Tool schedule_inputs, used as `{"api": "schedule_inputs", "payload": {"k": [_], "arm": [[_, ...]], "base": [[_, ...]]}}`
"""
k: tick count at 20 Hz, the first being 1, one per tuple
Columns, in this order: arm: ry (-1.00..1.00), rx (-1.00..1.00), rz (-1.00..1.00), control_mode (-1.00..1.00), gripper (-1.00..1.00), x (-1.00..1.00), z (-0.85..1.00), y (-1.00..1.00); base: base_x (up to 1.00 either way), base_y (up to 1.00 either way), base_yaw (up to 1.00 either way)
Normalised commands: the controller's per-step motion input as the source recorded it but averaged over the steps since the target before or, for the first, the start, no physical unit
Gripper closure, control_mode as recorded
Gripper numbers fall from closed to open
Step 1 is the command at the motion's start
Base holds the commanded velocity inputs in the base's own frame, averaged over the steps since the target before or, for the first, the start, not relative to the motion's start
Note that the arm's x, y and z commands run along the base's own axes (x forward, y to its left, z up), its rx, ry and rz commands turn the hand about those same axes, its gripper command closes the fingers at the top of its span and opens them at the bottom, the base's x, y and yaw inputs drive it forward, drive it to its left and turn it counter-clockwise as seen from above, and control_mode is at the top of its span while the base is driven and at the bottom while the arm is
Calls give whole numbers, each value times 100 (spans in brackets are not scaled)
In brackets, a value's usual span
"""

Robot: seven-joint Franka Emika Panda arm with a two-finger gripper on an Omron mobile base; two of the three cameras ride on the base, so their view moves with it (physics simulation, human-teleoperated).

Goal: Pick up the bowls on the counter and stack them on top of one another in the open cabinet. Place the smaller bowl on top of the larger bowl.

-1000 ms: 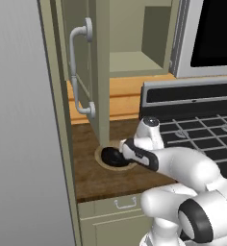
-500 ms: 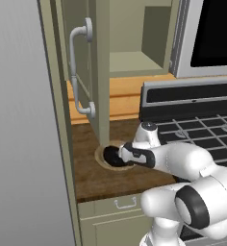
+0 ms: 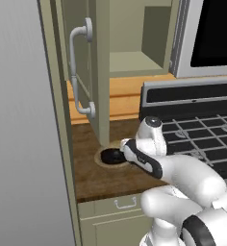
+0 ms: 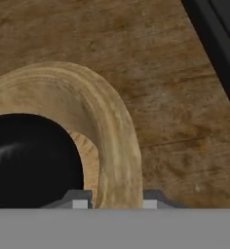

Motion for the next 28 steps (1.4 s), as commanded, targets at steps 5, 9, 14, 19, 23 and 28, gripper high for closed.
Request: {"api": "schedule_inputs", "payload": {"k": [5,9,14,19,23,28], "arm": [[-47,0,-7,-100,100,-80,100,-10],[-53,3,-14,-100,100,-89,100,-22],[-38,21,-26,-100,100,-62,100,-37],[-26,23,-29,-100,100,-38,100,-32],[-25,25,-22,-100,100,-3,100,-5],[-9,26,-8,-100,100,7,100,0]], "base": [[0,0,0],[0,0,0],[0,0,0],[0,0,0],[0,0,0],[0,0,0]]}}
